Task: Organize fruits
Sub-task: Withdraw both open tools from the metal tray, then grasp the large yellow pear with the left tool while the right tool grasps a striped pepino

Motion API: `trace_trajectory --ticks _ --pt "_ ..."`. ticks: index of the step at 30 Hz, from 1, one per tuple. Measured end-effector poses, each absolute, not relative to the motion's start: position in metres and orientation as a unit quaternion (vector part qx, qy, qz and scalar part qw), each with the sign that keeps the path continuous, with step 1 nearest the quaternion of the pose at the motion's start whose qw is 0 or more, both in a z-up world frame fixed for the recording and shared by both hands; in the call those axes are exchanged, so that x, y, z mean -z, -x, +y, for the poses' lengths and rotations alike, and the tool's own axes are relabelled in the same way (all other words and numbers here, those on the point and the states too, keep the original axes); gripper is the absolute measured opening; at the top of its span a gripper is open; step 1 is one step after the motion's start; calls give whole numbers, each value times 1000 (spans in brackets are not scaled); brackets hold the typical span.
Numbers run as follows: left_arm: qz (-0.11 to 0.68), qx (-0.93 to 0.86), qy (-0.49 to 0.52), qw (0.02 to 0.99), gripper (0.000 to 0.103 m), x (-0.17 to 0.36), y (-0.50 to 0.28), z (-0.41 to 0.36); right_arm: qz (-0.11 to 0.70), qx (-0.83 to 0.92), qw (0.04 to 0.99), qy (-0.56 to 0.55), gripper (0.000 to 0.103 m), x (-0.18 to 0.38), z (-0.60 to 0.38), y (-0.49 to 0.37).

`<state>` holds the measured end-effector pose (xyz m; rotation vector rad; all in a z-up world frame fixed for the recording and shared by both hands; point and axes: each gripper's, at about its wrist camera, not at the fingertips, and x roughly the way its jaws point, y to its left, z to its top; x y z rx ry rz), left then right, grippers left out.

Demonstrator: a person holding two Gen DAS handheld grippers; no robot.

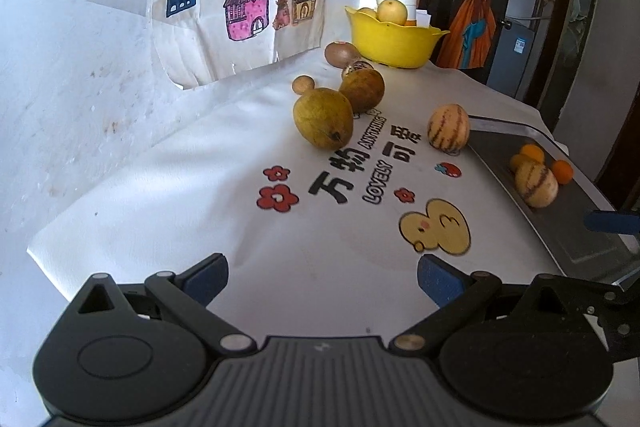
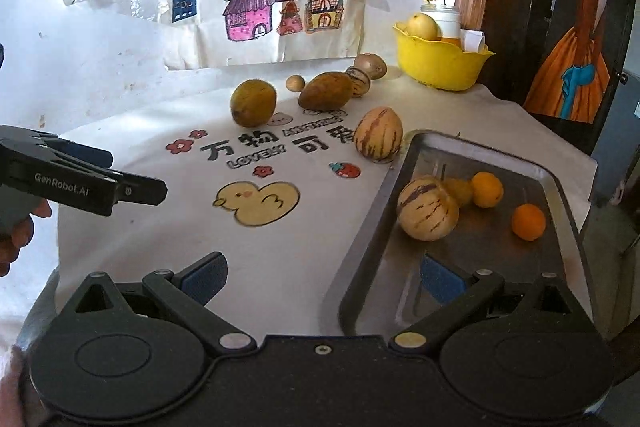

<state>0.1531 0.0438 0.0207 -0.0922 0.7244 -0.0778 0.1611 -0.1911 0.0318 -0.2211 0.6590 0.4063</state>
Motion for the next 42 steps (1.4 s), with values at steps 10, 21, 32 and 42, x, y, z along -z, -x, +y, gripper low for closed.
trace_trajectory --ticks 10,21,32,42 --pt "346 27 47 937 103 -24 -196 44 296 -207 919 159 102 -52 -189 -204" --pt "330 34 33 943 103 -27 -245 42 292 -239 896 234 102 -50 -168 -281" --pt "324 26 41 945 103 -20 -291 40 342 -268 878 201 93 -32 -159 -345" --pt "341 29 45 939 102 -10 -310 39 354 -274 869 209 79 -18 -151 -358"
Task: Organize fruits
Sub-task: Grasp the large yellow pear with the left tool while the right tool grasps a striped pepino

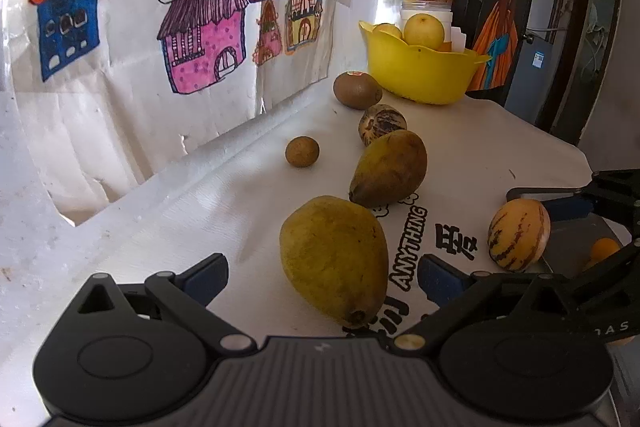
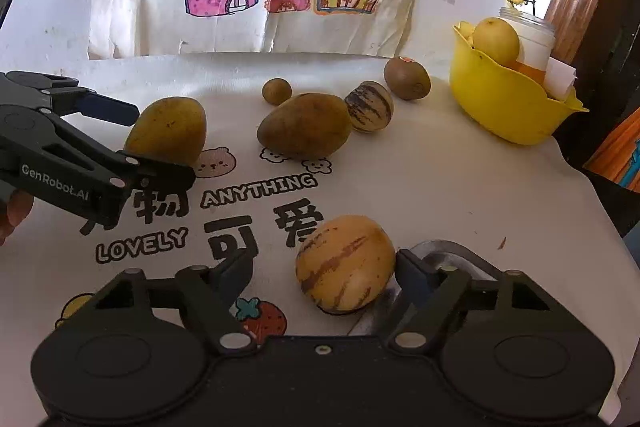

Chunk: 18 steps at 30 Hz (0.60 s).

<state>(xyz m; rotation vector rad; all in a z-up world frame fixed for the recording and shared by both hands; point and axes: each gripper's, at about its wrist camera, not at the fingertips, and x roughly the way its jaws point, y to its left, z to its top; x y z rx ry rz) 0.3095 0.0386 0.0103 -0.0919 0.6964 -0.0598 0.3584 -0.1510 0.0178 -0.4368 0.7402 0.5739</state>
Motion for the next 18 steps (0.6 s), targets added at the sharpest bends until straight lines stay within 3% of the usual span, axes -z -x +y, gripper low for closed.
trace_trajectory --ticks 6,12,18 --pt "341 36 62 937 102 -8 -315 41 359 -267 873 194 73 -16 -153 -362" --pt "343 34 75 936 97 -8 -321 42 359 -260 877 186 56 -18 -157 -364" --pt "342 40 91 934 92 -5 -322 43 356 -263 876 189 56 -18 -154 -362"
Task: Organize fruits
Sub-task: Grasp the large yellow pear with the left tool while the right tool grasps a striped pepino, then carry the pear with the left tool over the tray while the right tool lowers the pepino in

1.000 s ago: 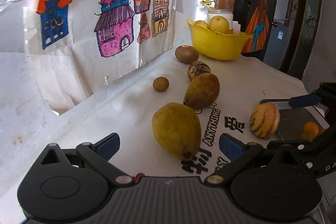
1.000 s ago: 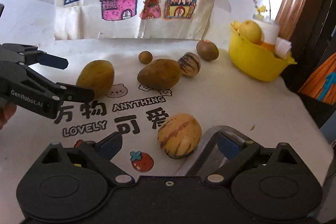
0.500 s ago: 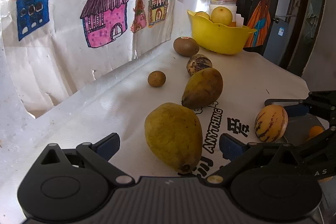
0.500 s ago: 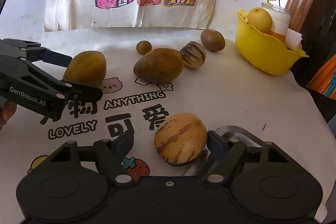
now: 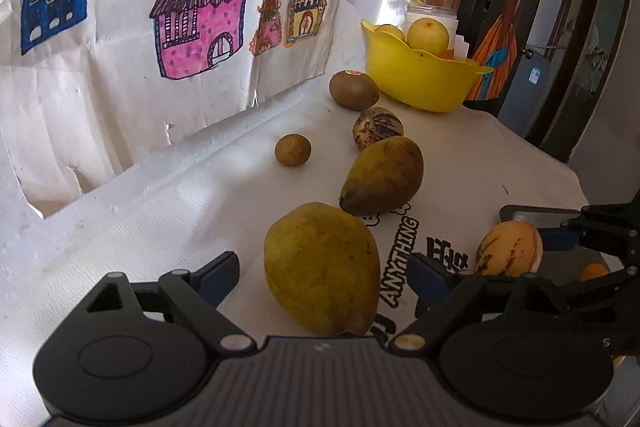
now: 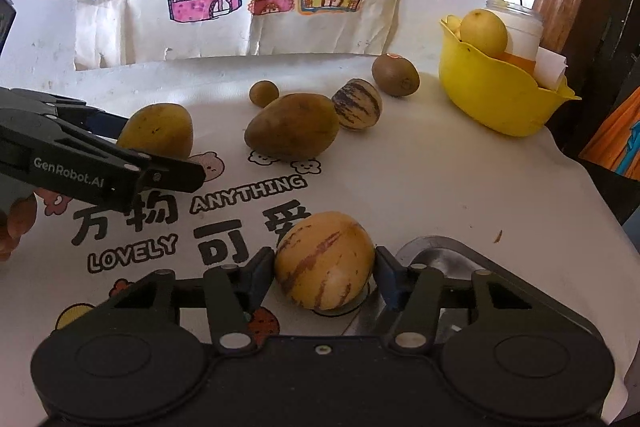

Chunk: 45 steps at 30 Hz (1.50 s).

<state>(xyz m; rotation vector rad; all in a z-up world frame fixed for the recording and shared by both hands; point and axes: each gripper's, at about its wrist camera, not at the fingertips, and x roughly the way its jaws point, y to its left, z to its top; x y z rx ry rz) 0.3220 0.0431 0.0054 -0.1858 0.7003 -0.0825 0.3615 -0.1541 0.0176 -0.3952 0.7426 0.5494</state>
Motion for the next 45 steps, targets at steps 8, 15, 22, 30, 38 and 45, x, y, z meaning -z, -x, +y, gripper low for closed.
trace_trajectory --ticks 8,15,22,30,38,45 --pt "339 42 98 935 72 -6 -321 44 352 -267 877 188 55 -17 -152 -357" --pt "338 41 125 932 60 -7 -314 51 348 -281 875 184 55 -17 -147 -349" --pt "342 57 136 928 59 -10 -300 48 346 -297 874 170 55 -19 -145 -334" --pt "336 72 138 929 59 -27 -277 40 317 -287 890 159 55 -37 -162 -300" --pt "322 106 132 932 59 -46 -253 15 286 -264 909 147 55 -69 -199 -256" --pt "315 145 124 930 59 -53 -229 -22 281 -226 922 139 55 -80 -242 -217"
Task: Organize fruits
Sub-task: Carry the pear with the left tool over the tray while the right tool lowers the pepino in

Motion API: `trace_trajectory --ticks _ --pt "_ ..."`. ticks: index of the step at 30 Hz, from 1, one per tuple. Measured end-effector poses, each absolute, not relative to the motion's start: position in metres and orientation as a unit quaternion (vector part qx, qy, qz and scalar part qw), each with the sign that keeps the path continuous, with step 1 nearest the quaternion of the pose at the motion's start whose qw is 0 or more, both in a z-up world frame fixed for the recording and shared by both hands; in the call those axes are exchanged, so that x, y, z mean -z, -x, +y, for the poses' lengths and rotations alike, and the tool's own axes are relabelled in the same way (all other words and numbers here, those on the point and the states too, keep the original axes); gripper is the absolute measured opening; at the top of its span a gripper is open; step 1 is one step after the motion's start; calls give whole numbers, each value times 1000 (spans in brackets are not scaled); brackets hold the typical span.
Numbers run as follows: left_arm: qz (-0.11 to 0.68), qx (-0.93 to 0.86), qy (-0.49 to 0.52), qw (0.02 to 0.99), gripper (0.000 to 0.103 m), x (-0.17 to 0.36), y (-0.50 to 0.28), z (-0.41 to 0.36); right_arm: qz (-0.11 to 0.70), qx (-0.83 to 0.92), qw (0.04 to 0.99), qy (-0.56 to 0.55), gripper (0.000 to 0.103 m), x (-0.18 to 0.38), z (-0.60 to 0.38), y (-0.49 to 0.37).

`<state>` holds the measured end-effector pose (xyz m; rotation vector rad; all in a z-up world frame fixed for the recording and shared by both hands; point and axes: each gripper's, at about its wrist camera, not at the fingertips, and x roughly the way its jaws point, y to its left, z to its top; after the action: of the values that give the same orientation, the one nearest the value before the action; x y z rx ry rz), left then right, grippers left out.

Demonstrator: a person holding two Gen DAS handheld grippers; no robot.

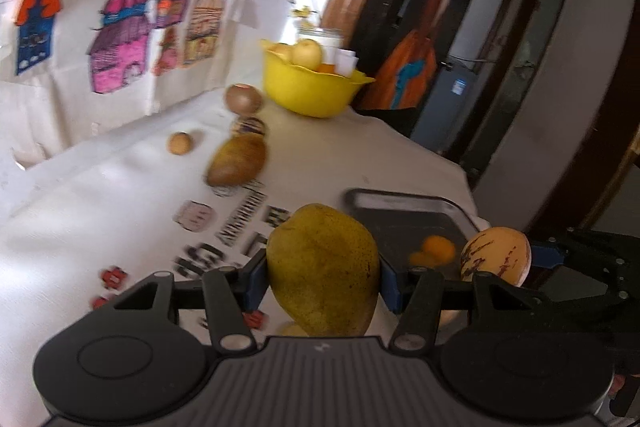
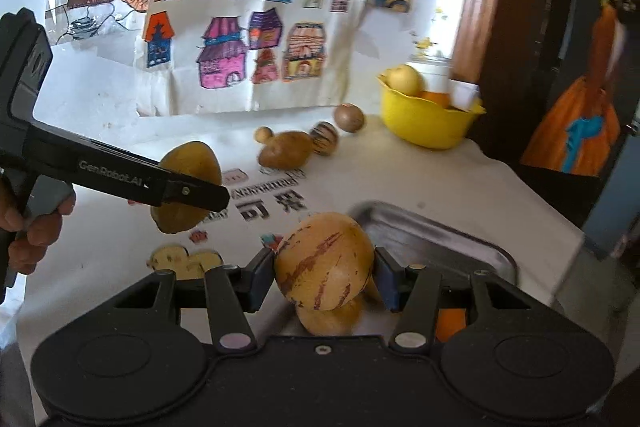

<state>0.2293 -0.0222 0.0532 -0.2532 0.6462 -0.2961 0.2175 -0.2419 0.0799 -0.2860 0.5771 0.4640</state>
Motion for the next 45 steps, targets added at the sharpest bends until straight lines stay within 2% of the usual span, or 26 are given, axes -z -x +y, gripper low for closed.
trace_trajectory --ticks 14,30,45 --pt "338 210 93 912 59 -34 -196 -96 295 -158 934 122 55 -64 -313 -183" --pt "341 236 34 910 59 -14 -193 -136 346 -160 920 87 55 -36 -331 -238" --pt "337 243 23 909 60 -6 -195 -146 347 -182 914 106 55 -29 -313 -266"
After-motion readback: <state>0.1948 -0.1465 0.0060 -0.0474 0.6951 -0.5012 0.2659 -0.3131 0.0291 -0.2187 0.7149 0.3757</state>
